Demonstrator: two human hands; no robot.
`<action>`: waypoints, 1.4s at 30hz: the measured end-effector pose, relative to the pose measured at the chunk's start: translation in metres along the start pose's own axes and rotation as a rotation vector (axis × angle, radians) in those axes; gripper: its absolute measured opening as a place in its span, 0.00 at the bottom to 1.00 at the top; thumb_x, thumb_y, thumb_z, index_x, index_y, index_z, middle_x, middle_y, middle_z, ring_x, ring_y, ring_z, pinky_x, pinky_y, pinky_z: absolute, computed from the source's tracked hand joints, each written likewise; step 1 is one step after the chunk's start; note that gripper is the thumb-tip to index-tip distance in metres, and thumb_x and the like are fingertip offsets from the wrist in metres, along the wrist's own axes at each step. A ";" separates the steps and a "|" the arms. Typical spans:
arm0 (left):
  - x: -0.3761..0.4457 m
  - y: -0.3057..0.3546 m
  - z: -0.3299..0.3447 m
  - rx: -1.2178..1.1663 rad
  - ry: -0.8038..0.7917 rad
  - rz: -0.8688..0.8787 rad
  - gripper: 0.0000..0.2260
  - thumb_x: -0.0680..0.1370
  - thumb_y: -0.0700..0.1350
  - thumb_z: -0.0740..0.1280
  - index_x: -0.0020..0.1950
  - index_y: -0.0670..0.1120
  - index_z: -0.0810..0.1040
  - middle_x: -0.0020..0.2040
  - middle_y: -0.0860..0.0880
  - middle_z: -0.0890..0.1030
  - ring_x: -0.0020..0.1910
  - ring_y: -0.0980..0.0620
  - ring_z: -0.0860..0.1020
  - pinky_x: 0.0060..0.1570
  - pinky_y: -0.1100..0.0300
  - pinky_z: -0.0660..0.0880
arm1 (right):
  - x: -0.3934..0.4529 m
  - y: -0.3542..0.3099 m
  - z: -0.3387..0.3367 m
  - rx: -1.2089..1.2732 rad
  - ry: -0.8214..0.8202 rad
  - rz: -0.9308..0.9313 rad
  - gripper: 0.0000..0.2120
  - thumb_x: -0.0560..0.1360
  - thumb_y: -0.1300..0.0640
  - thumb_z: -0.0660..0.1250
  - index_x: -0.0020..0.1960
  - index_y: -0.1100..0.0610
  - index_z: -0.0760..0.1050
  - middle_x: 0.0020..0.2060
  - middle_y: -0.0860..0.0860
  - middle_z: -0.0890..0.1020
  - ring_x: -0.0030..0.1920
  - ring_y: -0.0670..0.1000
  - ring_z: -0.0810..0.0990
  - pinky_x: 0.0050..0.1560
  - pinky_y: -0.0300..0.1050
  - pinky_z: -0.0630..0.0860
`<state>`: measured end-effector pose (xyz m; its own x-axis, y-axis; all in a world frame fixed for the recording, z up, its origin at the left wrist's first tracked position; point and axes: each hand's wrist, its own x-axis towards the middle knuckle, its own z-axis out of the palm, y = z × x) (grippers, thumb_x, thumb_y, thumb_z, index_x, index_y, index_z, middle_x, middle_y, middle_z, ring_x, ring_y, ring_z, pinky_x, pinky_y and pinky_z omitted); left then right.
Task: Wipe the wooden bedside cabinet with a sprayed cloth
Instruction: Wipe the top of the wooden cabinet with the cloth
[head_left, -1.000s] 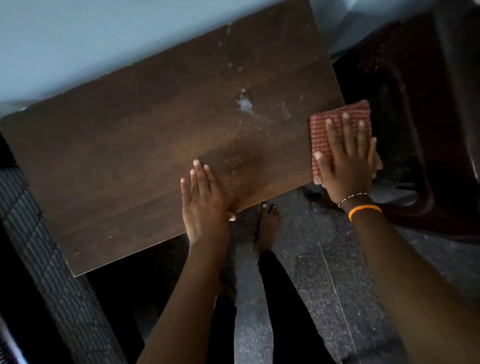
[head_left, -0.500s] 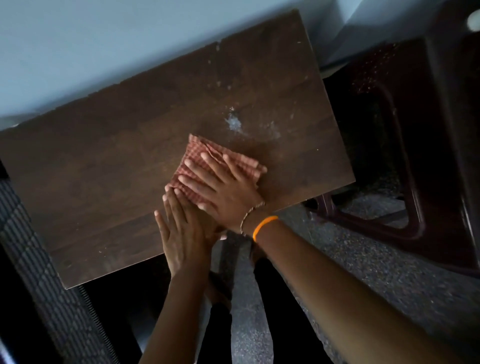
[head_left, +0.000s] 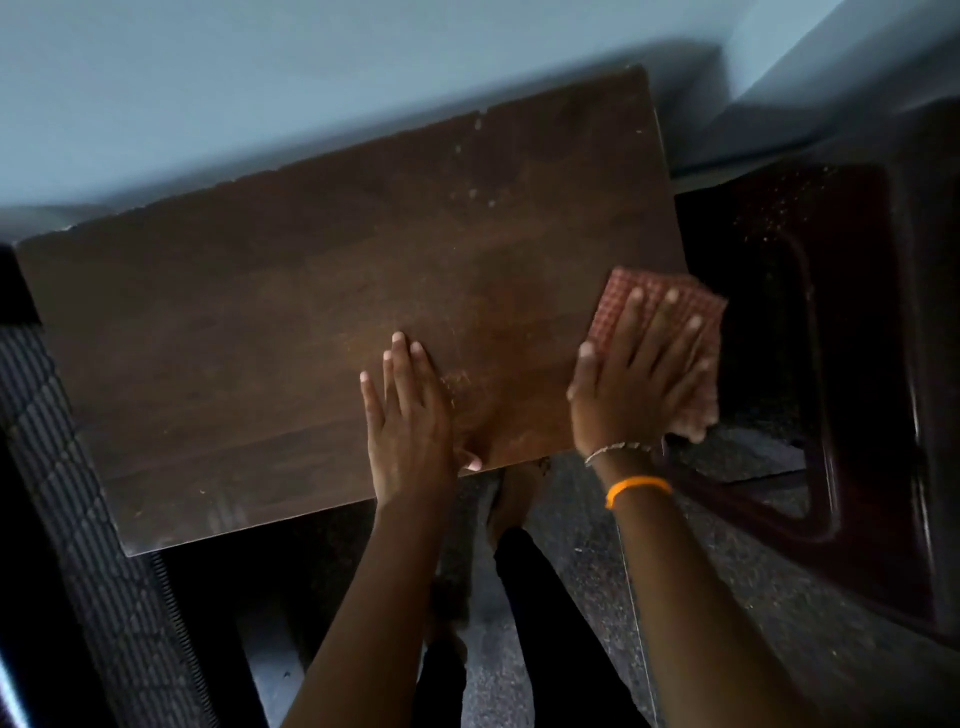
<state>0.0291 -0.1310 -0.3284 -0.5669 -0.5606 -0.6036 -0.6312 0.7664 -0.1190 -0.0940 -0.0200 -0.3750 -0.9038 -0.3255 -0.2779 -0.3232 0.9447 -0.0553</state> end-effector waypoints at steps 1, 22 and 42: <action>0.000 0.000 -0.001 -0.008 -0.008 0.001 0.57 0.66 0.64 0.68 0.72 0.34 0.33 0.74 0.36 0.35 0.75 0.41 0.40 0.69 0.46 0.35 | -0.009 -0.012 0.002 -0.006 0.003 -0.020 0.30 0.77 0.44 0.49 0.75 0.55 0.53 0.75 0.59 0.57 0.74 0.65 0.54 0.71 0.68 0.51; -0.011 0.026 0.009 -0.091 0.019 0.044 0.55 0.53 0.52 0.80 0.73 0.38 0.59 0.73 0.35 0.59 0.71 0.38 0.62 0.69 0.43 0.50 | 0.163 -0.064 -0.032 0.034 0.097 -0.474 0.27 0.77 0.45 0.52 0.75 0.43 0.53 0.76 0.50 0.55 0.76 0.57 0.52 0.73 0.61 0.45; -0.025 0.016 0.026 -0.065 0.188 0.079 0.53 0.63 0.58 0.75 0.76 0.41 0.46 0.76 0.38 0.50 0.75 0.39 0.51 0.69 0.43 0.40 | -0.037 0.075 0.009 0.021 -0.026 -0.219 0.29 0.76 0.46 0.48 0.76 0.49 0.51 0.76 0.57 0.52 0.75 0.63 0.47 0.71 0.64 0.44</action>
<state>0.0469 -0.0973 -0.3358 -0.7009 -0.5529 -0.4507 -0.6102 0.7919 -0.0224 -0.0823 0.0636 -0.3776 -0.8051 -0.5219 -0.2820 -0.5047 0.8524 -0.1366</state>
